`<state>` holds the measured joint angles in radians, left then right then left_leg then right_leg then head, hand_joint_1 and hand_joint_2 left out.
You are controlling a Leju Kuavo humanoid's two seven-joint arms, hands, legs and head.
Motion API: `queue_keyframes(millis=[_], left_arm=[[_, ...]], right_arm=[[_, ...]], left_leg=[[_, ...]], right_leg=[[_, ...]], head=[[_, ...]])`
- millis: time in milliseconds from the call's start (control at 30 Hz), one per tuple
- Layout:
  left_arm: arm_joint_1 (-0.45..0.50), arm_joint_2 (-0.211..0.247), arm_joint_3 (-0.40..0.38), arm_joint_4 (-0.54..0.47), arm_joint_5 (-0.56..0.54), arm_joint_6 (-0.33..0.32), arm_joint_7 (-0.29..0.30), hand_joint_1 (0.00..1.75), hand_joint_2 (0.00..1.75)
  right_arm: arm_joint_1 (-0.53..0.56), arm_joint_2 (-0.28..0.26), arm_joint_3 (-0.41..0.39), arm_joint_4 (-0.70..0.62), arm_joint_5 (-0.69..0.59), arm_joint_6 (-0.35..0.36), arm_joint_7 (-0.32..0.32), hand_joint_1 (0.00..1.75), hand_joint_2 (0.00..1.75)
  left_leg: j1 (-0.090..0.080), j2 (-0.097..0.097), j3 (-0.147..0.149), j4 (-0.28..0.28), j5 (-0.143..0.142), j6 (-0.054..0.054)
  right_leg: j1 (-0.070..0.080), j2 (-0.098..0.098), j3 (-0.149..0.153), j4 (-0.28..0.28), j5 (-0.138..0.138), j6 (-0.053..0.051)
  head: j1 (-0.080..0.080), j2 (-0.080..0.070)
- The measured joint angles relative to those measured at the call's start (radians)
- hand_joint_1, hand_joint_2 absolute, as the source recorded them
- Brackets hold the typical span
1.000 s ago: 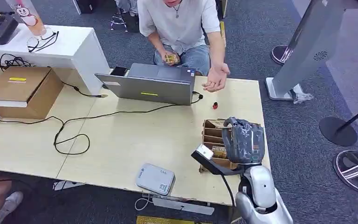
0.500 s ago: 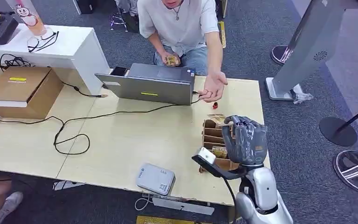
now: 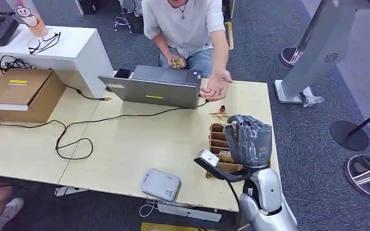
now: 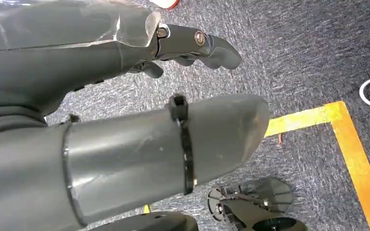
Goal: Pass the card to the sensor for recognition and then transmit it.
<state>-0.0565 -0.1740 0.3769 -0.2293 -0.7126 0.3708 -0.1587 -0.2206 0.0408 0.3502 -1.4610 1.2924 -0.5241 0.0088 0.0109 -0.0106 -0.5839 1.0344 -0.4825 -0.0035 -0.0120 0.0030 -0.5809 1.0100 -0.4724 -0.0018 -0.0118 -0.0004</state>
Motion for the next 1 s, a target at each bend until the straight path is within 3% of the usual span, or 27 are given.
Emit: queue_keyframes(millis=[1000], left_arm=[[-0.009, -0.002, 0.000, 0.000, -0.022, -0.024, 0.020, 0.00, 0.00]], right_arm=[[-0.123, 0.069, 0.010, 0.136, -0.003, -0.003, 0.010, 1.75, 1.75]], left_leg=[[0.000, 0.000, 0.000, 0.000, 0.000, 0.000]], right_leg=[[0.000, 0.000, 0.000, 0.000, 0.000, 0.000]], head=[[0.000, 0.000]])
